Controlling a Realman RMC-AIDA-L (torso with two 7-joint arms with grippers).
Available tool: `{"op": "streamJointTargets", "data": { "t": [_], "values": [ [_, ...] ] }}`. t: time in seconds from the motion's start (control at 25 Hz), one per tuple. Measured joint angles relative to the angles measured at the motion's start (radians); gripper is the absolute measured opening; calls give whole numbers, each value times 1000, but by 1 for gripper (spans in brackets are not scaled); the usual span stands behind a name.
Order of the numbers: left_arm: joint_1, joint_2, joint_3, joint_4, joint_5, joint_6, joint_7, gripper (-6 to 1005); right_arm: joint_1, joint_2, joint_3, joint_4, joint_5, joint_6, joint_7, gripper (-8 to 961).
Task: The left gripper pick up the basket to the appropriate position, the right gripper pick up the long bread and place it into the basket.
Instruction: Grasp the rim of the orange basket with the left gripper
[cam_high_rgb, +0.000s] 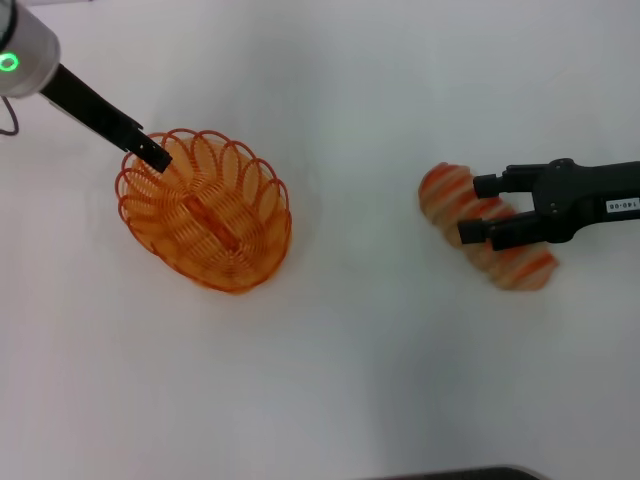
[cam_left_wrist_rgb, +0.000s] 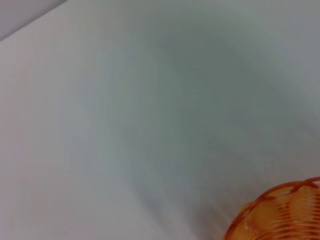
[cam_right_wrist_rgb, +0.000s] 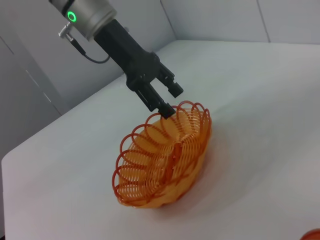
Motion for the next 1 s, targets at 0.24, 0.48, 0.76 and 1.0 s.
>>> {"op": "streamJointTargets", "data": {
  "t": [0.24,0.48,0.76,1.0],
  "values": [
    [0,-24,11,-34,20,-60,-11,869,11,1,0,14,0,14,-3,945],
    [-5,-28,12,-75,22,-90,-12,812,11,5,-1,15,0,15,-7,945],
    [-3,-29,6,-79,19,-91,-10,394,10,8,0,15,0,15,-8,946],
    [1,-29,0,-76,4,-86,-9,278,5,8,-1,15,1,15,-16,946]
  ]
}}
